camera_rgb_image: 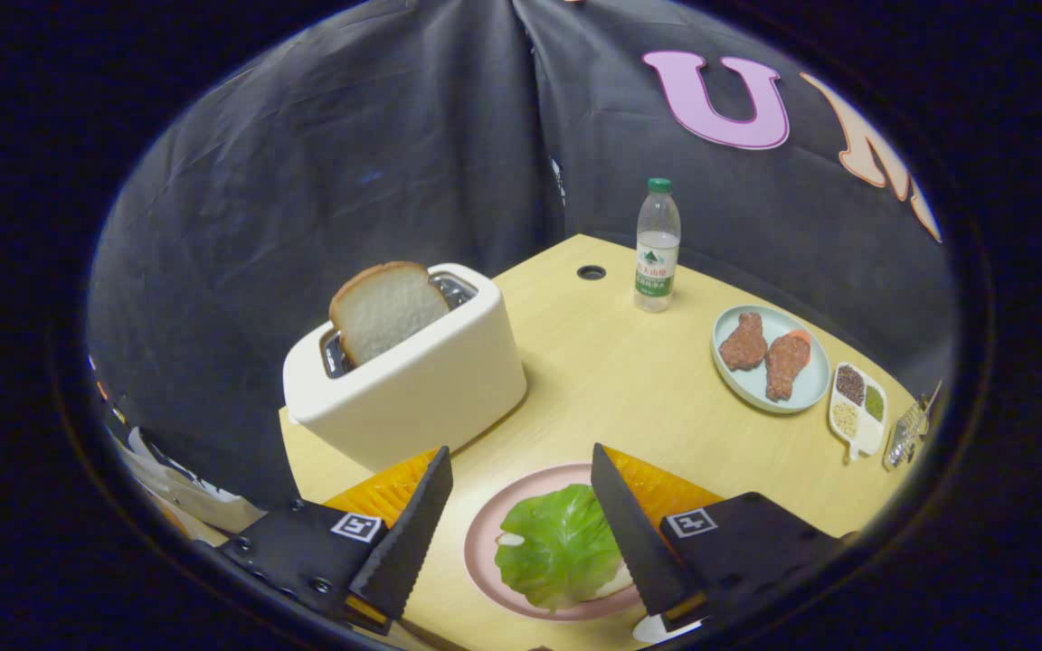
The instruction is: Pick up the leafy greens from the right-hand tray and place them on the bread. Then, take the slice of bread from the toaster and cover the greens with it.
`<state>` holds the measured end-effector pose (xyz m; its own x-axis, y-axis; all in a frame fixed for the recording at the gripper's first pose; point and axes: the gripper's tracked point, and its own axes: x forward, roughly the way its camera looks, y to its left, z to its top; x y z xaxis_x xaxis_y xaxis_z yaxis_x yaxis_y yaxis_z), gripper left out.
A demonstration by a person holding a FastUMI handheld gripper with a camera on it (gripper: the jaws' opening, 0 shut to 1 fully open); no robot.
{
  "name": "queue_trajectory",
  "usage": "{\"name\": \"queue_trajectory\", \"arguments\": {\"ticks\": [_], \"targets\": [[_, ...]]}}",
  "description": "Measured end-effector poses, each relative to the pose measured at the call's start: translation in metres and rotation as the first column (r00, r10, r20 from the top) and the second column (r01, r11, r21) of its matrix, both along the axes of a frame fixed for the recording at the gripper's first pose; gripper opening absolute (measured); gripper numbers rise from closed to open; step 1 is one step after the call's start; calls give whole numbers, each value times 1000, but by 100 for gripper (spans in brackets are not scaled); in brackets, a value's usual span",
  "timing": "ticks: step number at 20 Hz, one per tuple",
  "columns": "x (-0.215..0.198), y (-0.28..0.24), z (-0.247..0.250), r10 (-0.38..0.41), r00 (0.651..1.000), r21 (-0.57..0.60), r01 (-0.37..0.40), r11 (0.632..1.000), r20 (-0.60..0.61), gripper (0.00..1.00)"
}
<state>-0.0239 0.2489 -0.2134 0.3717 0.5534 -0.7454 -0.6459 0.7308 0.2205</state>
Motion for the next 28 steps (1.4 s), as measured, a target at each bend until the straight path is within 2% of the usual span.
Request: {"name": "queue_trajectory", "arguments": {"ticks": [8,17,19,21,22,25,28], "targets": [[19,55,53,-36,999,73,36,997,-6,97],[32,112,73,-101,995,144,101,984,-11,97],[28,123,69,-62,998,105,60,993,17,97],[32,140,70,-5,992,57,-3,998,129,97],[31,155,71,-2,989,72,-9,997,145,97],[6,172,45,14,998,31,-15,999,54,98],[15,175,34,-16,996,-5,17,1000,89,98]]}}
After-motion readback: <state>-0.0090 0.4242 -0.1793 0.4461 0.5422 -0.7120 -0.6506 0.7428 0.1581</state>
